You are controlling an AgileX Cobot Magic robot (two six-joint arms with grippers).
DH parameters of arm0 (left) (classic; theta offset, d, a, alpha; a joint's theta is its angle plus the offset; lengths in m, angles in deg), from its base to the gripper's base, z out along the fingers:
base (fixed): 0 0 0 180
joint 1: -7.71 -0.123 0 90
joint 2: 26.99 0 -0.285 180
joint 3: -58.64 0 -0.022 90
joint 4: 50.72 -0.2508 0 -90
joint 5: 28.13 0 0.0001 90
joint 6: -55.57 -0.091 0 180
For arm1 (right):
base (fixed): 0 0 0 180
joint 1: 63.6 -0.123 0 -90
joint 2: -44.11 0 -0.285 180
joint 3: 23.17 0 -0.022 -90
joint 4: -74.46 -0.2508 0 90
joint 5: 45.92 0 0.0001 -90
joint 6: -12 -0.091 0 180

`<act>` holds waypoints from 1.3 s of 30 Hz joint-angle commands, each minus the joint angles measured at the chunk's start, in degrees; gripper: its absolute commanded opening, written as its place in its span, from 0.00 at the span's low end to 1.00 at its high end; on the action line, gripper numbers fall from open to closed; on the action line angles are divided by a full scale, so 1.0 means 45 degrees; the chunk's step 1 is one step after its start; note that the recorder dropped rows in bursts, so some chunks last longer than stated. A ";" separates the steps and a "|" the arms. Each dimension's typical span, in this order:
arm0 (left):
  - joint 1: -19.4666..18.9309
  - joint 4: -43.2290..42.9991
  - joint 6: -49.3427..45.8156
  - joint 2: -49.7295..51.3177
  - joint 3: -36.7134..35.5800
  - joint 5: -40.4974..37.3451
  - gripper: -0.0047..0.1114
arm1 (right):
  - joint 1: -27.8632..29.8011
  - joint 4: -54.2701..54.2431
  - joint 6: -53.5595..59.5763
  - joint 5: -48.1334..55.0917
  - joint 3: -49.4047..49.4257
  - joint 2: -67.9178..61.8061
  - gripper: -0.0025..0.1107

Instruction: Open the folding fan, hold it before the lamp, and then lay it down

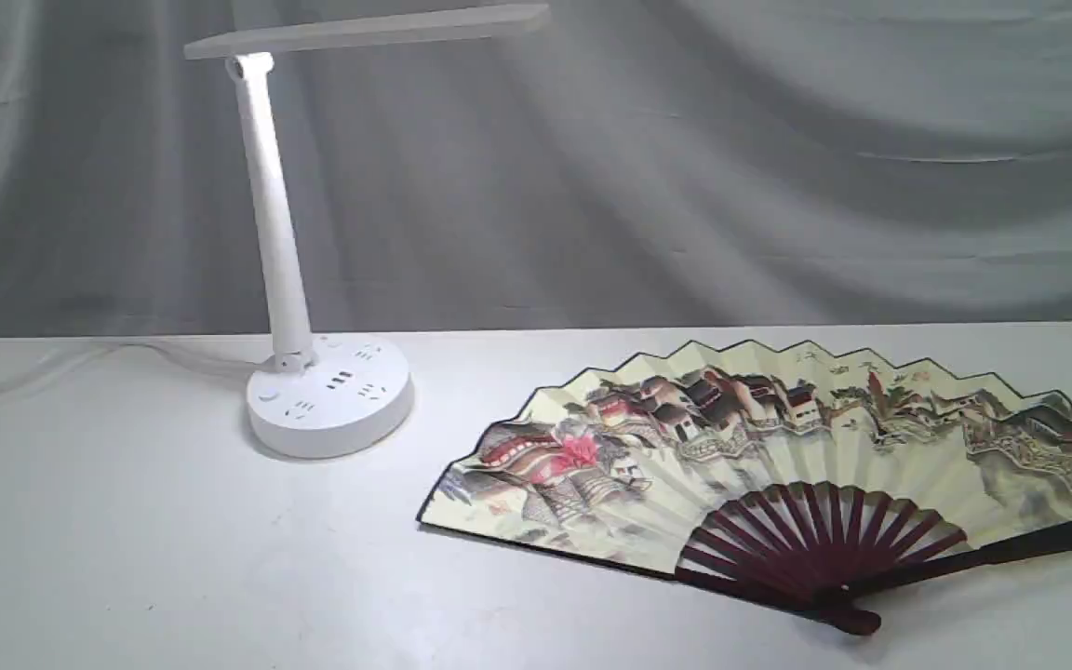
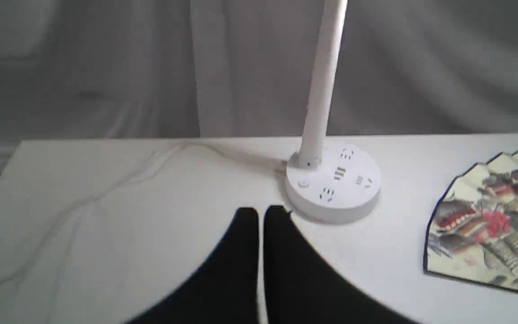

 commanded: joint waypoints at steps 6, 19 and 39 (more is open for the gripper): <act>0.0017 0.0069 0.0000 -0.2523 -0.0071 -0.0229 0.04 | -0.0004 0.0043 0.0178 0.0859 -0.0062 0.2155 0.02; 0.0017 0.0069 0.0000 -0.6427 -0.0071 -0.1744 0.04 | -0.0004 0.0043 0.0178 0.2047 -0.0062 0.6547 0.02; 0.0017 0.0483 0.0000 -0.9453 -0.0853 -0.2876 0.04 | -0.0004 0.0617 0.0229 0.3053 0.0747 1.1570 0.02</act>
